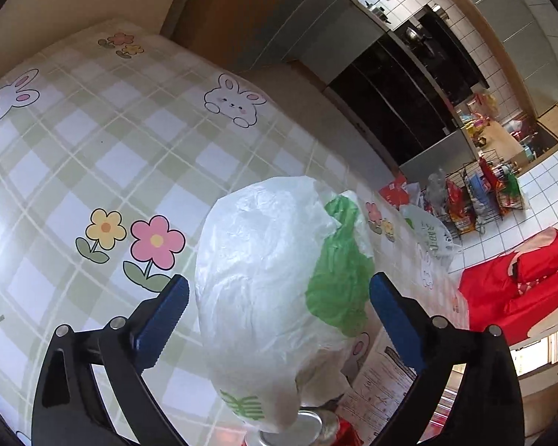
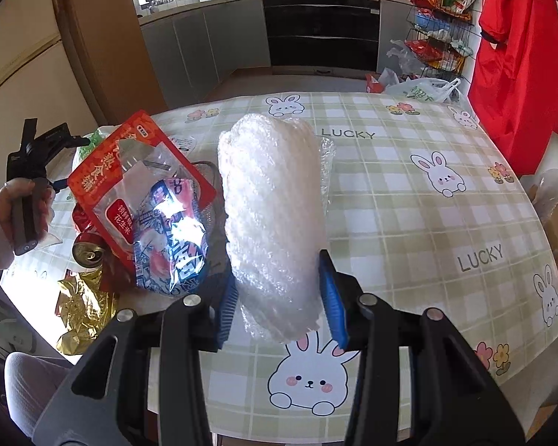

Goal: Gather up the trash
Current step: 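Lift the bubble wrap with the right tool while the left tool grasps and lifts the plastic bag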

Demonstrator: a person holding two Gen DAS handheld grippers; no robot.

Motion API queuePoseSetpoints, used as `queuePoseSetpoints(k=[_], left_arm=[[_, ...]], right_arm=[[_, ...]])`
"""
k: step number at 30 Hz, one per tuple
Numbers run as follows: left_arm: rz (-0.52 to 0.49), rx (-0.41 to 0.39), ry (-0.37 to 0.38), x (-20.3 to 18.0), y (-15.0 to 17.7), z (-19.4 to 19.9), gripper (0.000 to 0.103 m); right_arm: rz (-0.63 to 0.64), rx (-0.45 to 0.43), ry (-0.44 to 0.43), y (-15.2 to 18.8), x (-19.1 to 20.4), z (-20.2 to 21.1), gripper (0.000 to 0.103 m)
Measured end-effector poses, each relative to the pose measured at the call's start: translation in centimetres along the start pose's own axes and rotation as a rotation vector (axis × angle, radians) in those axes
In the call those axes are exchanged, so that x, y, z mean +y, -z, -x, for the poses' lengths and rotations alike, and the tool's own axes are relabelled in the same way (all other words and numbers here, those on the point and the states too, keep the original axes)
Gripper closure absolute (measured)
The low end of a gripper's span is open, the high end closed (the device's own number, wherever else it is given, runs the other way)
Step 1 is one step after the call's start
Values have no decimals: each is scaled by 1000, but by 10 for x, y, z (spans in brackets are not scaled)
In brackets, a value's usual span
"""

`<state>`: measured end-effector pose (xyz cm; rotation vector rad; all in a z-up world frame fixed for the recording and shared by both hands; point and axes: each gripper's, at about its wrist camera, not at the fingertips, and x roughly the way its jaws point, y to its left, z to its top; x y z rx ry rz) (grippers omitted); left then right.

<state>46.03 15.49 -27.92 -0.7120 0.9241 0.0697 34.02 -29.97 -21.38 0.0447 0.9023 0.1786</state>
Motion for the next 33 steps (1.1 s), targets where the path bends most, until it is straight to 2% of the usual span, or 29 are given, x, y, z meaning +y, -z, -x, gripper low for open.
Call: queuePoseSetpoints(k=[2, 3, 4, 5, 7, 13, 18, 22, 28, 33], left_arm=[[1, 26, -33, 3, 2, -9, 12], [6, 41, -27, 5, 3, -12, 34], [28, 59, 4, 8, 3, -13, 61], [54, 63, 22, 9, 1, -10, 66], [76, 28, 32, 13, -3, 3, 82], [16, -165, 51, 2, -29, 79, 85], [-157, -288, 29, -24, -26, 165, 85], [-255, -347, 36, -38, 8, 233, 85], [-415, -375, 111, -49, 99, 317, 85], [-427, -352, 185, -33, 168, 353, 85]], right_arm=[[-2, 4, 4, -1, -2, -1, 60], [0, 5, 4, -2, -2, -1, 60], [-1, 5, 2, -3, -2, -1, 60], [-1, 4, -1, -4, -1, -1, 60], [3, -2, -9, -6, 2, 0, 60], [26, -40, -44, -10, 18, 13, 60], [42, -88, -89, -11, 32, 35, 60], [64, -130, -128, -8, 48, 57, 60], [92, -187, -183, 0, 69, 93, 60], [119, -205, -245, 12, 87, 118, 60]])
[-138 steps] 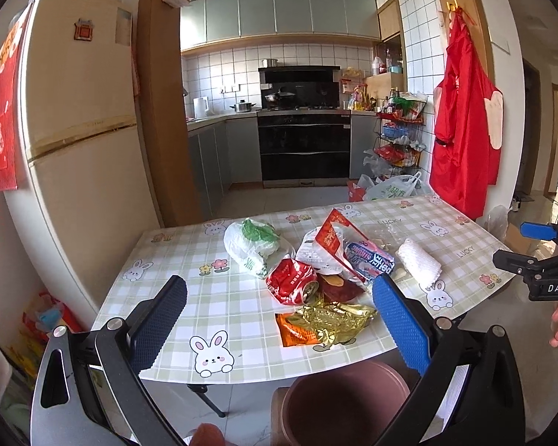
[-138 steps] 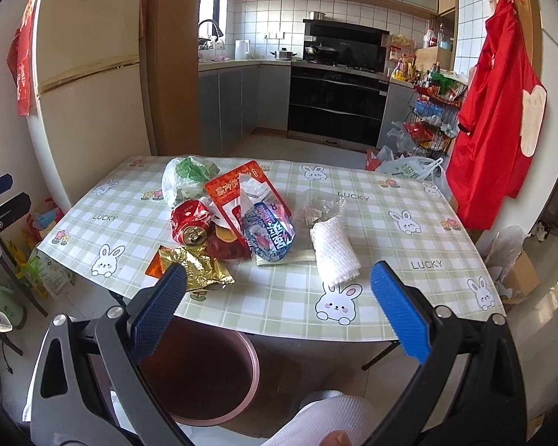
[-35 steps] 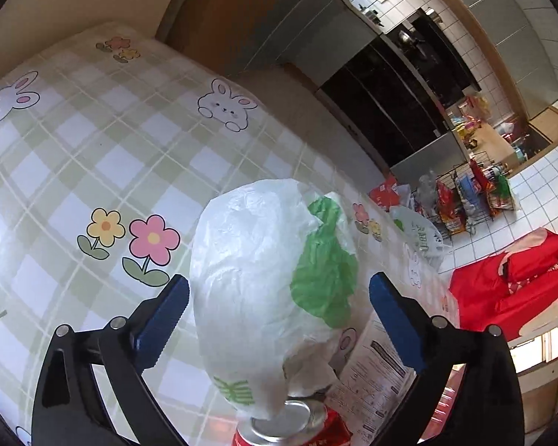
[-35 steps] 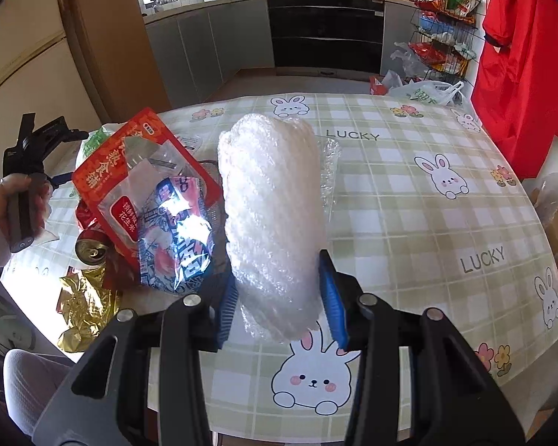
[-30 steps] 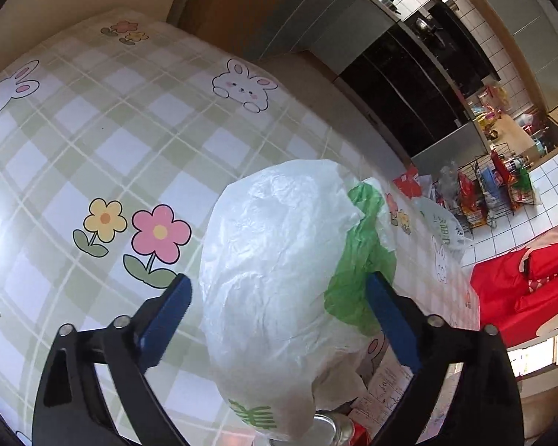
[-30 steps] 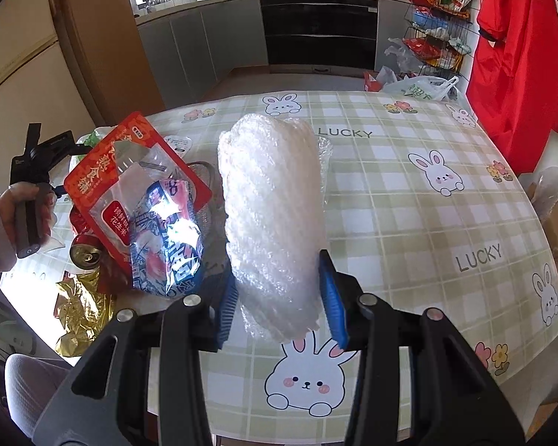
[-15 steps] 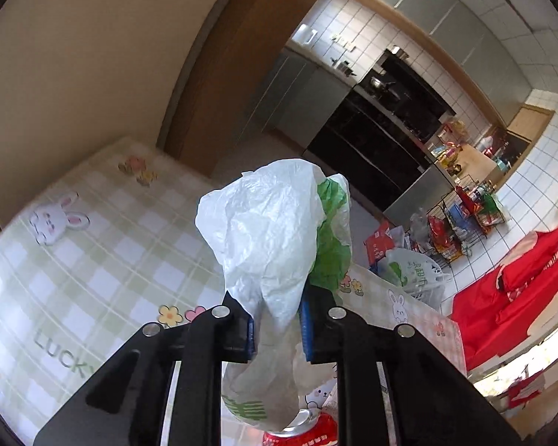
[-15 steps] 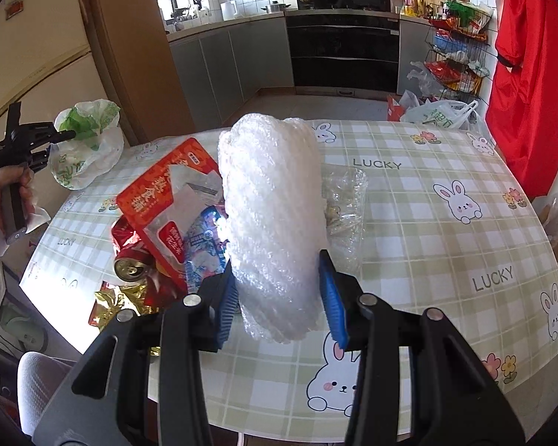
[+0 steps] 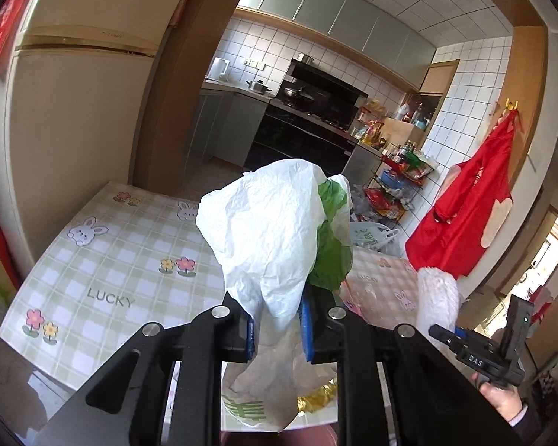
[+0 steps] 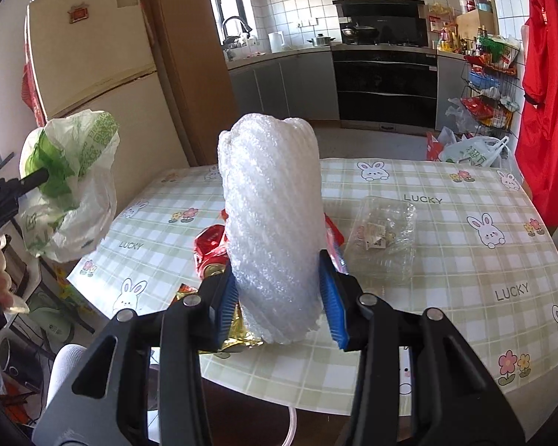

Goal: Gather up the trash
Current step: 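Lift the bubble wrap with the right tool while the left tool grasps and lifts the plastic bag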

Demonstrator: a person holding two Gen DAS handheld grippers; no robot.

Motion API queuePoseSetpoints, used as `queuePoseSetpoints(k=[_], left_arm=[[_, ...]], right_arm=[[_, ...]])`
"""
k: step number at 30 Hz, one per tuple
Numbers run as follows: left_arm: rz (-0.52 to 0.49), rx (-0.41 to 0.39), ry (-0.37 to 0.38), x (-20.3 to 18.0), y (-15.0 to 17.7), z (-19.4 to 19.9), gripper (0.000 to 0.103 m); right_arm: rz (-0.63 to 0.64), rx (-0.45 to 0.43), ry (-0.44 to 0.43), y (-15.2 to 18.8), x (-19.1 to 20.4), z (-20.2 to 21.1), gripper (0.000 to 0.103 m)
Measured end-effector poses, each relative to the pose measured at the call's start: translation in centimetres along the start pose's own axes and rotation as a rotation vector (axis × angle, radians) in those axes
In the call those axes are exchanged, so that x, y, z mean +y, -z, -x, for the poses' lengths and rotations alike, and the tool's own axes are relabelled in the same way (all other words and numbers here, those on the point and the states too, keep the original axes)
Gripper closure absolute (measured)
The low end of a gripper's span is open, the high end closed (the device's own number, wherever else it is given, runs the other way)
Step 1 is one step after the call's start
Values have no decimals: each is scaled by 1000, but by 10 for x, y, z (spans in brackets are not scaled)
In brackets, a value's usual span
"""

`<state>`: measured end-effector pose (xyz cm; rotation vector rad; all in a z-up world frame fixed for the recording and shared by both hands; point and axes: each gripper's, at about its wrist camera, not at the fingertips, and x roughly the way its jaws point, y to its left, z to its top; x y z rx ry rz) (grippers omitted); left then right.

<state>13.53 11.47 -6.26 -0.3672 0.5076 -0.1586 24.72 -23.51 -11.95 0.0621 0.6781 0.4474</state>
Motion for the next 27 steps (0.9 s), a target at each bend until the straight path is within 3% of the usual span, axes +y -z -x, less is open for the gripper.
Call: queuePoseSetpoints(k=[6, 18, 27], left_arm=[[118, 37, 0, 9, 49, 26, 85], [59, 61, 22, 3, 80, 32, 85], [35, 5, 21, 7, 86, 59, 85]], right_arm=[[55, 26, -64, 19, 33, 18, 60], [52, 160, -199, 94, 70, 17, 58], [96, 220, -254, 113, 98, 9, 49]])
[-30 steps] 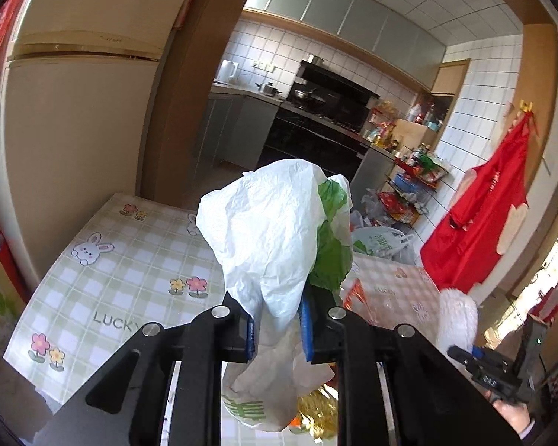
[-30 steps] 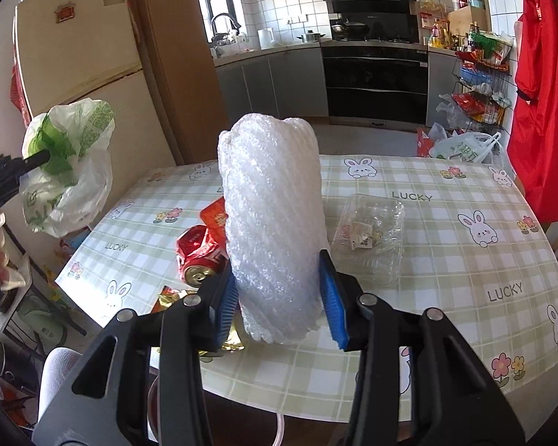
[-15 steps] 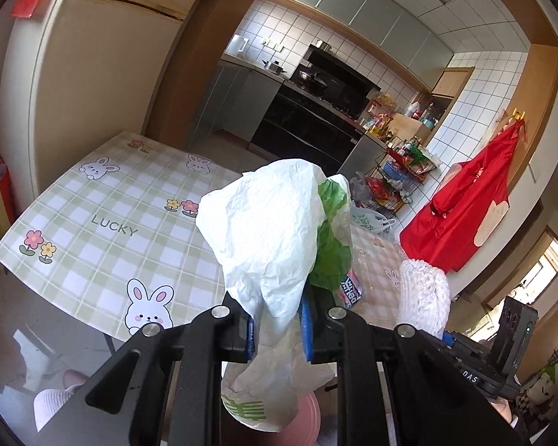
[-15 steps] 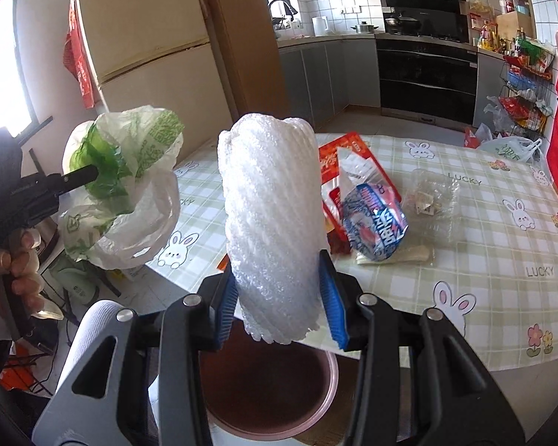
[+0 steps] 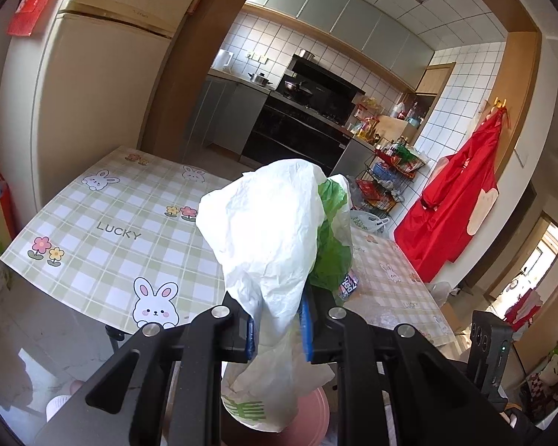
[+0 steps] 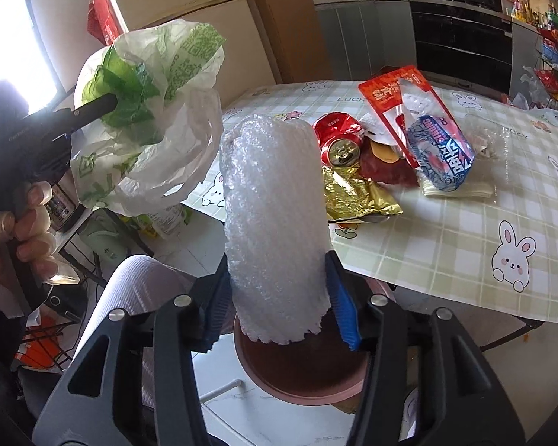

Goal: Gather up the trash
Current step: 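Lift the bubble wrap with the right tool while the left tool grasps and lifts the plastic bag, then release the bubble wrap into the pink bin while the left tool drops the plastic bag in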

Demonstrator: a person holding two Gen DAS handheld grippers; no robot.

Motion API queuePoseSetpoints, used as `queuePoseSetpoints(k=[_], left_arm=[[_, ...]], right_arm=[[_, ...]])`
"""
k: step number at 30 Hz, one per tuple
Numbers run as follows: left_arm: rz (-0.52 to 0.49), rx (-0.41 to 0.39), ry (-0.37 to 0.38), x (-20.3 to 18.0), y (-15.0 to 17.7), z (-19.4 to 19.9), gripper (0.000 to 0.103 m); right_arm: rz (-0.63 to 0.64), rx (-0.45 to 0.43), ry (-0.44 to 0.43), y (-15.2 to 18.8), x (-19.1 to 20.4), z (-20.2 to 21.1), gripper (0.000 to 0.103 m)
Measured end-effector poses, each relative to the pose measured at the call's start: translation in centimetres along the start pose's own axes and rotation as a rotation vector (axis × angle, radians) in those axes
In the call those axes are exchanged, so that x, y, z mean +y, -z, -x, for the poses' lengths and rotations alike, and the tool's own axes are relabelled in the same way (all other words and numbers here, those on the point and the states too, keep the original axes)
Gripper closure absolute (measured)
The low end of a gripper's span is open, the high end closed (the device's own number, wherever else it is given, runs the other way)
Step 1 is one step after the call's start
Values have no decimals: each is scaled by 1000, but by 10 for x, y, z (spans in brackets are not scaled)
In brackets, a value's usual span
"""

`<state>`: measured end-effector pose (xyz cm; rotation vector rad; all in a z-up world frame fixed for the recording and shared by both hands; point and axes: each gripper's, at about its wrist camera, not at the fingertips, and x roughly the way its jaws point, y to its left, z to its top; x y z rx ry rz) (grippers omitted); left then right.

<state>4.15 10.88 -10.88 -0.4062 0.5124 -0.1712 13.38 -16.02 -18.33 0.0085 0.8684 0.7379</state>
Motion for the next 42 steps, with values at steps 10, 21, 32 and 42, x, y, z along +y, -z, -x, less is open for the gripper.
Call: queuePoseSetpoints(k=[10, 21, 32, 42], left_arm=[[-28, -28, 41, -6, -1, 18, 85], [-62, 58, 105, -29, 29, 7, 84], [-181, 155, 178, -71, 52, -25, 80], [-213, 184, 179, -75, 61, -50, 19]], right_arm=[[-25, -79, 64, -5, 4, 16, 12], [-33, -330, 196, -6, 5, 75, 6], [-150, -359, 223, 11, -29, 90, 6], [-204, -352, 230, 18, -47, 82, 6]])
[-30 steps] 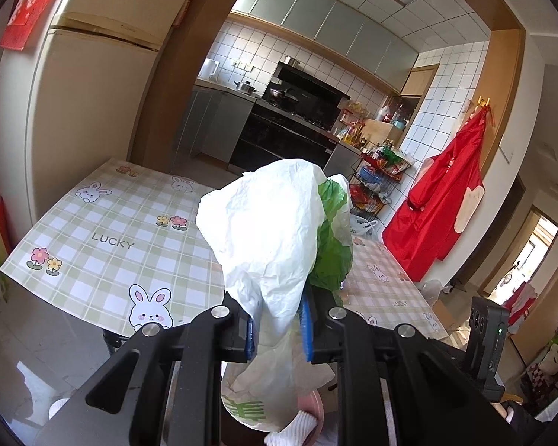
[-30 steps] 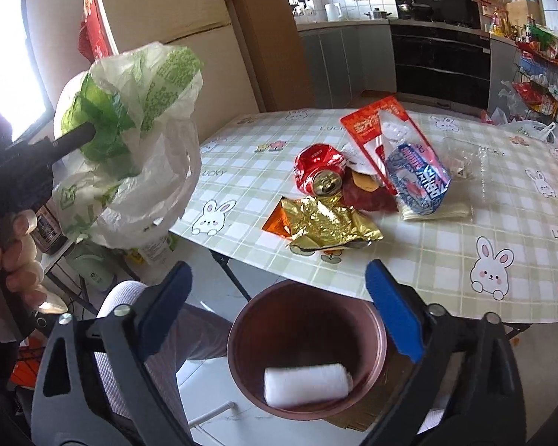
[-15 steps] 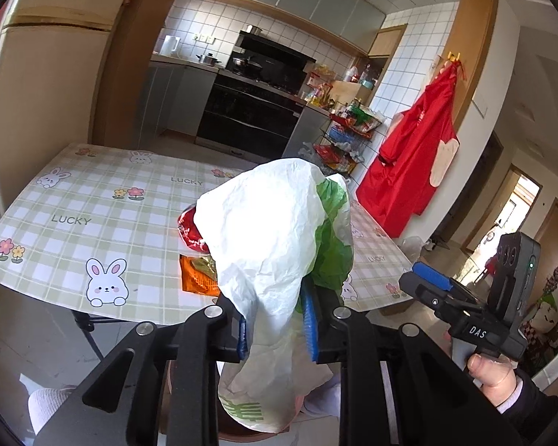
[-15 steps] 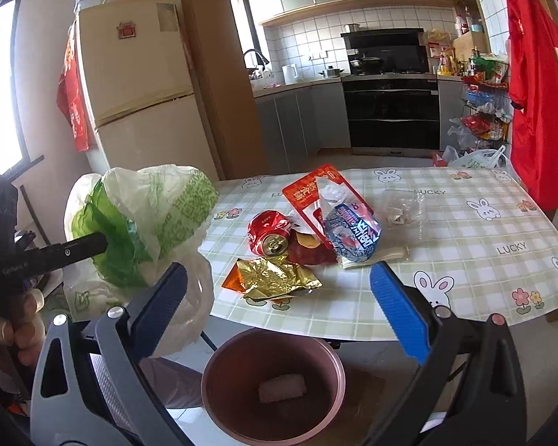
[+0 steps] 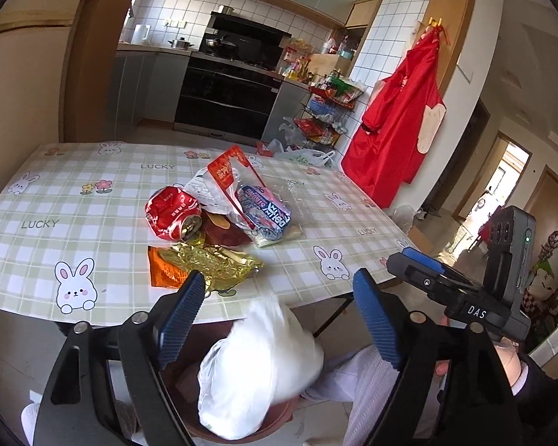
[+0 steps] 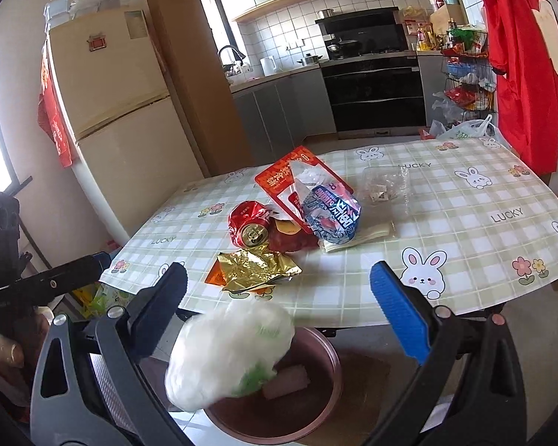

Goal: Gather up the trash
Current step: 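Release the bubble wrap into the pink bin while the left tool drops the plastic bag in, then reach the left tool to the crushed red can and grasp it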

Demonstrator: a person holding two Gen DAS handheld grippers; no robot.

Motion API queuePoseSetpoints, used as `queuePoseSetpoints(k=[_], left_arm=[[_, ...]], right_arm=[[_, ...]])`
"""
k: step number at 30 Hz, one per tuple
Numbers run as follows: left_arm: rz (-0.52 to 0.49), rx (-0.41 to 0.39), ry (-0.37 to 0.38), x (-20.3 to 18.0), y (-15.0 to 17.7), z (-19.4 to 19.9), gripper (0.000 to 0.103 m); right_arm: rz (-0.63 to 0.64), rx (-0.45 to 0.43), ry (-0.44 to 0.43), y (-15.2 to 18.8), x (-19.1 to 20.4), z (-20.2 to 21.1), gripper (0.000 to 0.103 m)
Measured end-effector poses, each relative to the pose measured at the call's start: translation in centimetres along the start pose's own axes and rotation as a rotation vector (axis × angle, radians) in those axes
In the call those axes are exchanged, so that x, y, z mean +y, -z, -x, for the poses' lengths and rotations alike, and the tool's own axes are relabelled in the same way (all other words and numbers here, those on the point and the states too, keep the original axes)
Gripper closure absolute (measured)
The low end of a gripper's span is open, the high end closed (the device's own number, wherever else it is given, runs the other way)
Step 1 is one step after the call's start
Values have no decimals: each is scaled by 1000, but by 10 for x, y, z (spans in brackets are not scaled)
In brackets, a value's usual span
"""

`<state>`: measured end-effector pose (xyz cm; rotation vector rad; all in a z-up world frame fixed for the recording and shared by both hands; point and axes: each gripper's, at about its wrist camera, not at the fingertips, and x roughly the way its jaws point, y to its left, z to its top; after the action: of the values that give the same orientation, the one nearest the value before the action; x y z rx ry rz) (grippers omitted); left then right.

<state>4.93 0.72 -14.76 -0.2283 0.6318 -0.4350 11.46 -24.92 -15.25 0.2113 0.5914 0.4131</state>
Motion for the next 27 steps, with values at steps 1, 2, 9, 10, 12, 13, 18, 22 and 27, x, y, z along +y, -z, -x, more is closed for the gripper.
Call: queuePoseSetpoints(k=[1, 2, 9, 10, 12, 13, 18, 22, 27], left_arm=[[7, -10, -12, 3, 0, 2, 14], [13, -20, -28, 6, -1, 4, 12], [56, -36, -125, 26, 1, 12, 6], [61, -37, -134, 29, 2, 12, 6], [66, -35, -146, 32, 4, 12, 6], [68, -34, -151, 34, 5, 12, 6], [94, -16, -171, 45, 10, 7, 6], [84, -6, -202, 52, 5, -4, 6], [49, 2, -218, 61, -8, -30, 6]], right_arm=[[-2, 2, 3, 1, -1, -1, 6], [-5, 5, 5, 1, -2, -2, 6], [-12, 25, 12, 6, -2, -6, 6], [-11, 28, 13, 7, -2, -7, 6], [-9, 34, 16, 9, -1, -7, 6], [-9, 37, 17, 9, -1, -8, 6], [-10, 53, 23, 14, -3, -12, 6], [-10, 67, 34, 14, -8, -18, 6], [-14, 95, 51, 15, -17, -30, 6]])
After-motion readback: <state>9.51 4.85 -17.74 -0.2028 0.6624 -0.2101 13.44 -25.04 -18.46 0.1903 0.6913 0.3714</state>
